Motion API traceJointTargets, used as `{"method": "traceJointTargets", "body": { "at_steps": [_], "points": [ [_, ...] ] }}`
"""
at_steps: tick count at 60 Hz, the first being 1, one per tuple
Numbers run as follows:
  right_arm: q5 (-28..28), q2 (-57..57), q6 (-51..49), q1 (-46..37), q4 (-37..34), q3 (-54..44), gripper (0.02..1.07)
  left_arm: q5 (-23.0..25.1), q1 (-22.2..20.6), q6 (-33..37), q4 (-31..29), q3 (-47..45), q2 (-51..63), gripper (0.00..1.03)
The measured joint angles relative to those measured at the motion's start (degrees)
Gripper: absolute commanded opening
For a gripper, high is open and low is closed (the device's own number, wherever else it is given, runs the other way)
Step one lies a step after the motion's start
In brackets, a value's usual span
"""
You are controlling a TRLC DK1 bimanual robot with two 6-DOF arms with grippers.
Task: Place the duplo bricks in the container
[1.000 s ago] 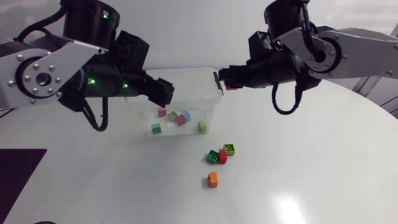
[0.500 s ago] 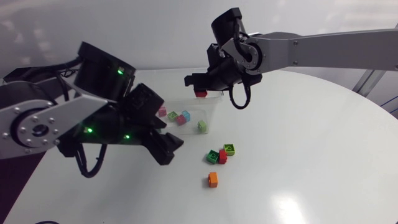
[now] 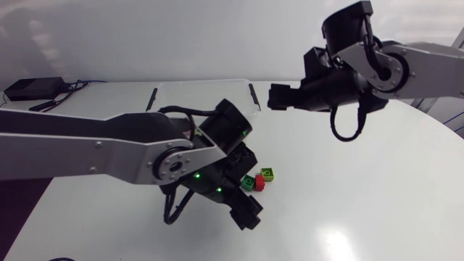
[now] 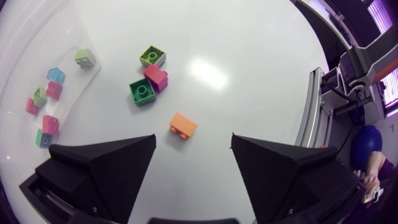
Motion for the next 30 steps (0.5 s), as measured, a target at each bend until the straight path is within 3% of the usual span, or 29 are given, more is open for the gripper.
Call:
{"method": "traceJointTargets", "body": {
  "at_steps": [6,13,30],
  "points": [
    [-1.36,-2.49,-0.09,-1.75,0.46,-5.03,1.0,-0.04,-0.33,-2.03,-2.89,4.13,4.44,0.84],
    [-2.71,-5.27,-0.44,-4.7,1.73,-9.44,1.0,-0.94,-0.33,-4.31,-4.31,6.78,8.72,0.77],
    [-5.35,-9.51,-1.51,-9.29,1.95,-13.6,1.0,-3.52,-0.33,-9.31,-9.97,13.33,16.5,0.75]
  ]
}}
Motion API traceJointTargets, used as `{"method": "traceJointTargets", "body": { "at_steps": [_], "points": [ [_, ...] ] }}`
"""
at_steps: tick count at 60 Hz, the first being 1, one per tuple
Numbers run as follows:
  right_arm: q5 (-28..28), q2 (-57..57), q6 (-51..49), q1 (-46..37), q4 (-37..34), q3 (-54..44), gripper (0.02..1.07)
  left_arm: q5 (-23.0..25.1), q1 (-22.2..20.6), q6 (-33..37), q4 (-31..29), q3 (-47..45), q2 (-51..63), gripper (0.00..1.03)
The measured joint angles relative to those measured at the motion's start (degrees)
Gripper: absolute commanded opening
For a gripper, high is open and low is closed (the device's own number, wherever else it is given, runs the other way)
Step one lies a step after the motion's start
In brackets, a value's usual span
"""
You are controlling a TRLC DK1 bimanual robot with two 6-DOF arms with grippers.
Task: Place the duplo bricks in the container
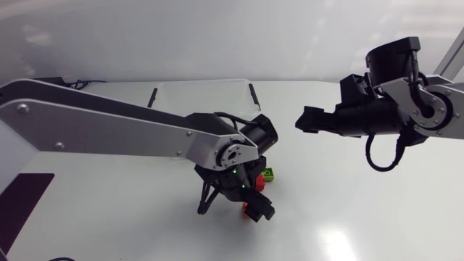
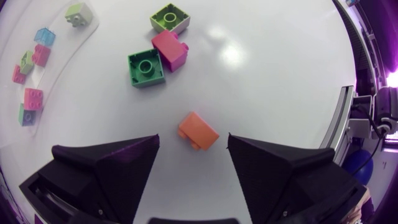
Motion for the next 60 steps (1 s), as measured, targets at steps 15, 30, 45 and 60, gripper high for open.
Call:
{"method": "traceJointTargets", "body": {
  "at_steps": [15,30,45,60],
  "points": [
    [-0.87,-1.79,-0.02,-0.55,0.98,-3.96,1.0,-0.22,0.09,-2.8,-3.15,5.81,4.2,0.59],
    [-1.31,-2.21,-0.74,-1.18,1.07,-6.23,1.0,-0.24,0.66,-3.91,-5.75,6.71,6.54,0.45],
    [-1.44,1.73,-1.09,-0.22,1.51,-6.54,1.0,-0.22,0.76,-3.91,-5.88,6.75,8.02,0.26],
    [0.26,11.8,-0.9,3.89,1.49,-5.44,1.0,-0.24,0.98,-3.67,-4.72,3.34,4.33,0.25]
  ]
}}
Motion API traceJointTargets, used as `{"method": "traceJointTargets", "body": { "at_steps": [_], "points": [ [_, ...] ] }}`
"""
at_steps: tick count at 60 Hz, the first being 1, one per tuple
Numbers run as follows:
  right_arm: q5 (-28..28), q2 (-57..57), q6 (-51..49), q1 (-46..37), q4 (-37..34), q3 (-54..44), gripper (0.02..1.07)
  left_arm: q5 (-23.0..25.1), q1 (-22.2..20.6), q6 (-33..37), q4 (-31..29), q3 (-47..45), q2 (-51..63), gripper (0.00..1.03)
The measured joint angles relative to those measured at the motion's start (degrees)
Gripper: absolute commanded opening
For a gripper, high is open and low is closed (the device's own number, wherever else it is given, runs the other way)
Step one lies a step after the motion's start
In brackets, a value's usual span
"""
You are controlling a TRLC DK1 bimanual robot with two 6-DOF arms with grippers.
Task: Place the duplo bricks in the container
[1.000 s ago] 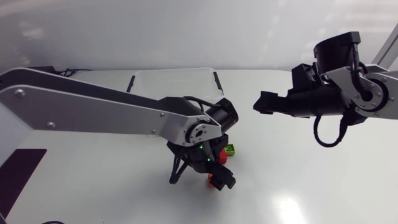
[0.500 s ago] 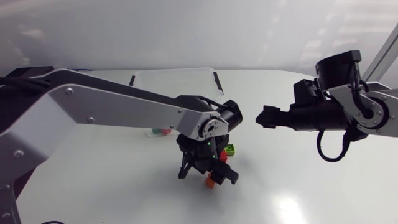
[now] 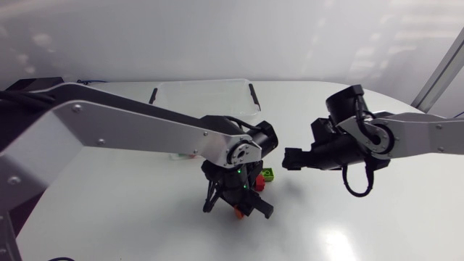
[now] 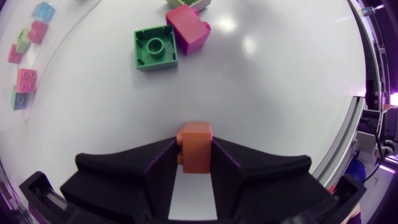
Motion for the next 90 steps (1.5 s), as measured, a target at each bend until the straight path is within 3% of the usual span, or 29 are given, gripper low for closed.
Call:
{"method": "traceJointTargets", "body": {
  "at_steps": [8,21,40,52,56,59,64,68,73,78,90],
  "points": [
    [2.32,4.35,0.96,3.5,0.02,2.99,1.0,-0.44,2.12,1.16,-0.61,-1.6,-9.16,0.25],
    [5.84,11.06,2.32,8.22,-0.02,9.33,1.0,-6.03,8.55,4.46,0.09,-0.68,-25.49,0.25],
    [10.34,17.29,3.78,11.3,-1.7,13.7,0.95,-7.34,20.65,7.17,13.49,0.13,-29.18,0.25],
    [12.28,19.52,4.22,11.85,-2.86,14.05,0.8,-7.76,25.4,7.15,21.73,0.13,-26.88,0.31],
    [12.44,19.93,4.22,11.85,-3.23,14.05,0.72,-8.55,25.88,7.15,24.02,0.07,-25.42,0.31],
    [12.59,20.09,4.22,11.85,-3.26,14.05,0.6,-9.03,25.94,7.17,25.33,0.04,-24.13,0.32],
    [12.87,20.17,4.2,11.89,-3.26,14.03,0.43,-9.62,25.9,7.32,27.12,0.02,-21.84,0.46],
    [12.94,20.15,4.17,11.89,-3.23,14.01,0.29,-10.75,25.57,7.37,27.8,-0.04,-20.04,0.66],
    [12.94,19.93,4.13,11.89,-3.02,13.4,0.21,-11.74,25.14,7.39,28.2,-0.13,-18.43,0.79],
    [12.94,18.21,4.09,11.8,-3.06,11.89,0.21,-12.04,24.76,7.39,28.22,-0.46,-17.92,0.86],
    [12.92,10.14,3.65,10.56,-4.07,10.54,0.21,-12.28,24.55,7.87,29.03,-3.06,-19.72,0.88]
  ]
}}
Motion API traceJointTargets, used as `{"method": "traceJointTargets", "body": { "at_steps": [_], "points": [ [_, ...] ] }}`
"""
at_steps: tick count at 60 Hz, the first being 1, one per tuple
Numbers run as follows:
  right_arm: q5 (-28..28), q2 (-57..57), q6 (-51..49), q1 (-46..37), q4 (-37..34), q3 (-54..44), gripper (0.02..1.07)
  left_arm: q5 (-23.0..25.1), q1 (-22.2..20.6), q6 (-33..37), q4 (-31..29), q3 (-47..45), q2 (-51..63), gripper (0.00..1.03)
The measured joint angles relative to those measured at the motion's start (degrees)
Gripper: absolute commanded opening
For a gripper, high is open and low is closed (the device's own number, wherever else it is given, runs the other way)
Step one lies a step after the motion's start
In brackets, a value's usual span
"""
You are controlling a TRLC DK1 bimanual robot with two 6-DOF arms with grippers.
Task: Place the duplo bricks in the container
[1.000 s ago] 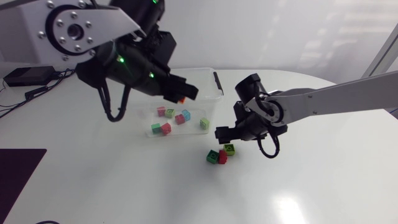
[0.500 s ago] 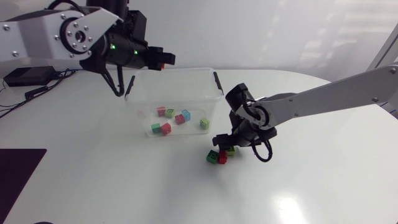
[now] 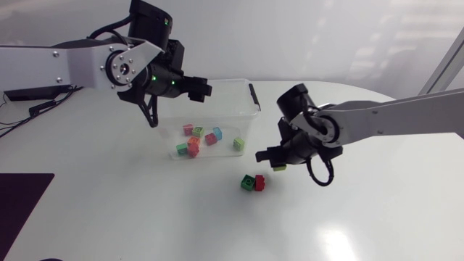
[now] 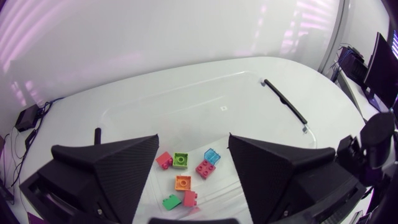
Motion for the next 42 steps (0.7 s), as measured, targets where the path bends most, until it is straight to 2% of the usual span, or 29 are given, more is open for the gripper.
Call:
{"method": "traceJointTargets", "body": {
  "at_steps": [13,22,36,42],
  "points": [
    [-0.9,-7.04,-0.17,-0.94,-2.25,4.33,0.21,-0.11,-3.76,4.28,2.49,-9.57,-10.58,0.88],
    [-1.33,-7.65,-0.11,-0.85,-2.19,10.4,0.21,2.71,-5.79,7.21,2.56,-15.82,-18.69,0.87],
    [-2.03,-3.39,0.35,1.68,-2.21,22.93,0.21,8.22,-7.08,11.43,-1.57,-23.65,-23.54,0.87],
    [-2.16,0.79,0.48,3.45,-2.89,28.02,0.22,9.09,-7.65,12.2,-3.1,-26.08,-24.72,0.87]
  ]
}}
